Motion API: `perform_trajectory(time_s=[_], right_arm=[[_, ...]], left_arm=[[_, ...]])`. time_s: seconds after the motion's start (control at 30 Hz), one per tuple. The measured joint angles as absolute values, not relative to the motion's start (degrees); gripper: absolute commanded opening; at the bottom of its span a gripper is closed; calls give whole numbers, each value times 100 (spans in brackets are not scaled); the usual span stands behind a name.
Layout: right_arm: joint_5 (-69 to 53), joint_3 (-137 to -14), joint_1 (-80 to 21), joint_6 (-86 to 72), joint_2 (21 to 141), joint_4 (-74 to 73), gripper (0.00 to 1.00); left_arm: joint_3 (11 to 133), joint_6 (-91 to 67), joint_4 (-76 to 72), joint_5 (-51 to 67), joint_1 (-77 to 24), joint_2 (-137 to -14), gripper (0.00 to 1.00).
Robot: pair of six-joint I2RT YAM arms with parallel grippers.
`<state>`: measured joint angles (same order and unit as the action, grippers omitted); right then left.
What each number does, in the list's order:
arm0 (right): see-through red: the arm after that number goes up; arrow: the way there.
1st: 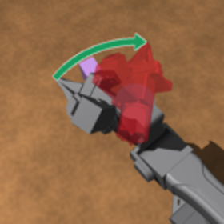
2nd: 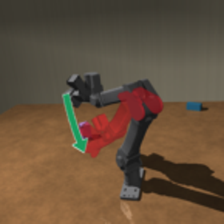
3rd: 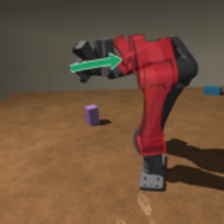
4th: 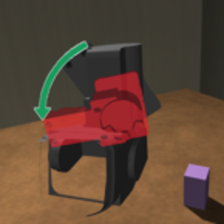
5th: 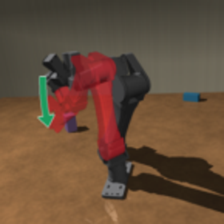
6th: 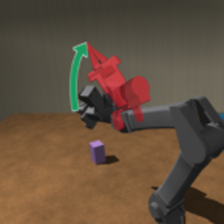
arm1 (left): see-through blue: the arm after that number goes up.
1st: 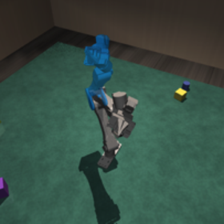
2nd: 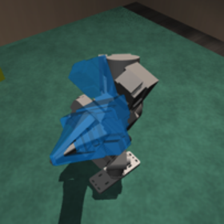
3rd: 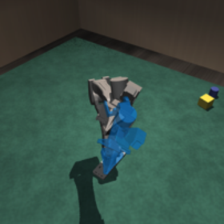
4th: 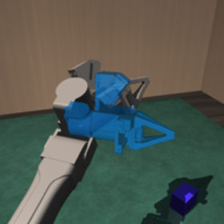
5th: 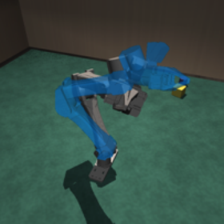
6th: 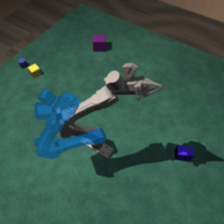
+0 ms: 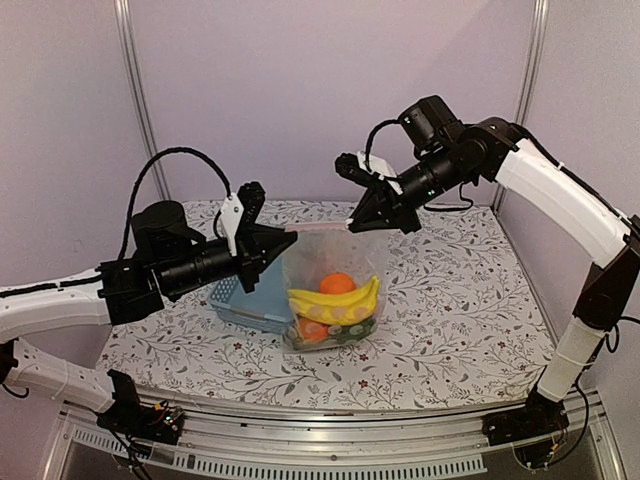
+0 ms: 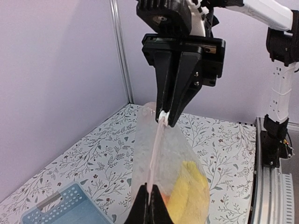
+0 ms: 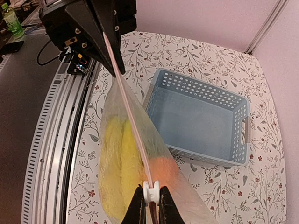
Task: Place the food in the zip-top bag and seal the zipper
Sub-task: Zip the zipper on the zipper food storage bag.
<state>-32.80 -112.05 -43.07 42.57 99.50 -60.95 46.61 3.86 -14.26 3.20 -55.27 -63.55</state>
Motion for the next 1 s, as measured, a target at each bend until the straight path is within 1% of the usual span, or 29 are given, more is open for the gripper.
perform_trajectory(time_s=[0.5,1.0], right_arm=[[-3201,-10969,-3946,4379,9948,-6263,3],[-2963,-10182,-3378,4587,9664,-6412,5]], left_arm=[[4285,331,-1109,58,-5518,-5743,0],[4147,340,-897,-99,-5478,-5570,0]])
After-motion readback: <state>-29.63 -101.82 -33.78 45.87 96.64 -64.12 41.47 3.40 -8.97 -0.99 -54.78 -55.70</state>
